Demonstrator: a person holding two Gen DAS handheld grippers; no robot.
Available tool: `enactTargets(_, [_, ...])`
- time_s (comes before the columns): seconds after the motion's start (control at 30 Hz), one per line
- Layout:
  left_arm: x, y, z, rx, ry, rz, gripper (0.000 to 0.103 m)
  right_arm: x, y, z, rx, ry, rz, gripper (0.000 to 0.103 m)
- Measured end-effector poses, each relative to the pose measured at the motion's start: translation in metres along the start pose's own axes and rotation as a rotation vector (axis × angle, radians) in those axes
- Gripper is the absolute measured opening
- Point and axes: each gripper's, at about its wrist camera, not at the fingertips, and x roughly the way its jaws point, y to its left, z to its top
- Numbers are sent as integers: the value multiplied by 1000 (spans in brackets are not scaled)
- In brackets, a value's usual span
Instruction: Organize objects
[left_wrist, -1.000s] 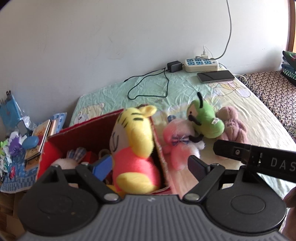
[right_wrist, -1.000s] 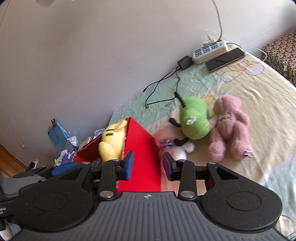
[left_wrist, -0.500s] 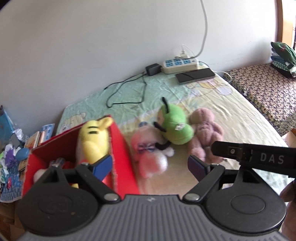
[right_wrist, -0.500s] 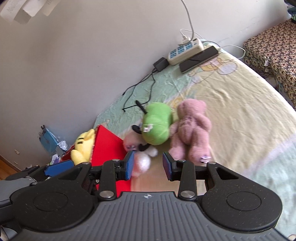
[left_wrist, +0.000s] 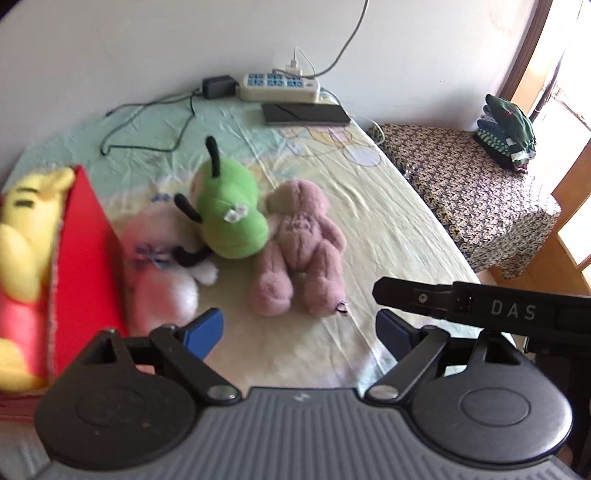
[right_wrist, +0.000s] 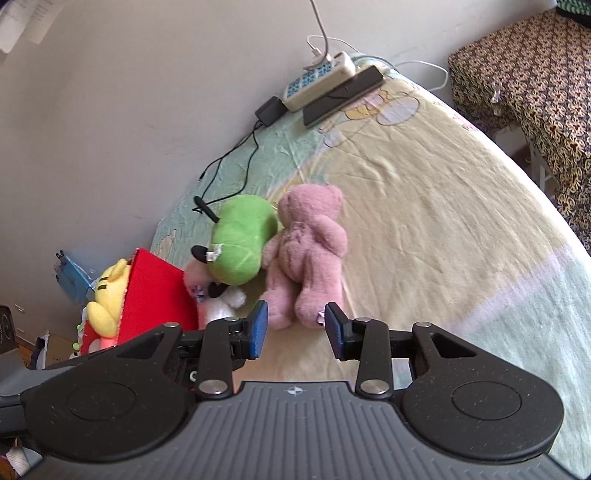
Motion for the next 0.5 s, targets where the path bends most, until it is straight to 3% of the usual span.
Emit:
enactTargets(0.03, [5,0,0,-3,1,-12,101,2,-3,2,1,3,-3,38])
enactTargets(0.07, [9,0,0,-4,-7,-26,102,4,-5,4,-2,6,-6,38])
enactTargets(0.27, [28,-7,10,15,-7,-4,102,19,-16,16,4,35,-10,38])
enactTargets(0.5, [57,-6,22,9,69,24,102,40,-24,31,23,74,2,38])
